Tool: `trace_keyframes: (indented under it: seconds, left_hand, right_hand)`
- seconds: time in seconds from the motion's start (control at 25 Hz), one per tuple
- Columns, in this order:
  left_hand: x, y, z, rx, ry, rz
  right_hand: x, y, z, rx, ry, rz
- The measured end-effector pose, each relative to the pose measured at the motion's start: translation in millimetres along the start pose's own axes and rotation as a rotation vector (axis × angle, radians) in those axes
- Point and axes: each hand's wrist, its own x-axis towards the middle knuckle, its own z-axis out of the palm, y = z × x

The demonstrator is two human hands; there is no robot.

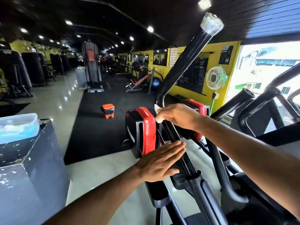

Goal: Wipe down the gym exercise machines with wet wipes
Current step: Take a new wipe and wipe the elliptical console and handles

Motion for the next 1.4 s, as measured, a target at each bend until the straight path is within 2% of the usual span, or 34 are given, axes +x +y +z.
trace_keyframes:
  seconds: [0.16, 0.24, 0.32, 0.48, 0.6, 0.76, 0.8, 0.84, 0.88, 1.0, 1.08, 1.16, 1.24, 1.4]
  left_hand:
    - [1.0, 7.5, 1.6, -0.039, 0.024, -0.029]
    - [1.0, 14.0, 4.0, -0.051, 0.034, -0.051]
    - [-0.6, 19.4, 7.0, -0.061, 0.027, -0.066]
    - [-2.0, 23.9, 8.0, -0.065, 0.009, -0.060]
    - [-3.2, 24.4, 6.7, -0.063, 0.000, -0.051]
    - [-4.0, 24.5, 6.1, -0.060, -0.012, -0.035]
    - [-4.5, 20.8, 5.4, -0.049, -0.015, -0.015]
    - [-4.7, 14.4, 4.1, -0.032, -0.020, 0.011]
    - [-4.1, 5.1, 1.6, -0.012, -0.025, 0.031]
    - [7.3, -28.5, -11.7, 0.027, -0.027, 0.011]
    - [18.2, -50.1, -22.5, 0.053, -0.018, -0.046]
    - [25.2, -70.0, -28.8, 0.095, -0.036, -0.067]
    - [26.6, -82.6, -30.5, 0.126, -0.064, -0.023]
    - [22.4, -95.4, -35.7, 0.156, -0.072, -0.004]
  right_hand:
    - [-2.6, -6.6, 0.7, 0.117, 0.591, 0.227]
    - [12.1, -14.5, 5.5, 0.043, 0.643, 0.326]
    - [25.4, -19.1, 12.0, -0.081, 0.514, 0.382]
    - [25.7, -10.5, 22.7, -0.079, 0.254, 0.346]
    - [19.2, -3.6, 7.5, 0.124, 0.129, 0.350]
    - [-1.4, -4.3, -20.6, 0.288, -0.166, 0.421]
    - [-9.8, -1.7, -23.3, 0.352, -0.167, 0.454]
    - [-17.8, 0.1, -24.9, 0.431, -0.079, 0.497]
    - [-23.9, 1.7, -26.9, 0.529, 0.100, 0.564]
    - [-21.6, 2.5, -47.0, 0.995, 0.782, 0.766]
    - [-5.9, -4.4, -73.6, 1.237, 1.097, 0.751]
    - [7.9, -11.9, -104.4, 1.292, 1.409, 0.648]
    - [22.7, -19.6, -126.1, 1.199, 1.582, 0.565]
    - [42.1, -36.7, -123.5, 0.986, 1.558, 0.522]
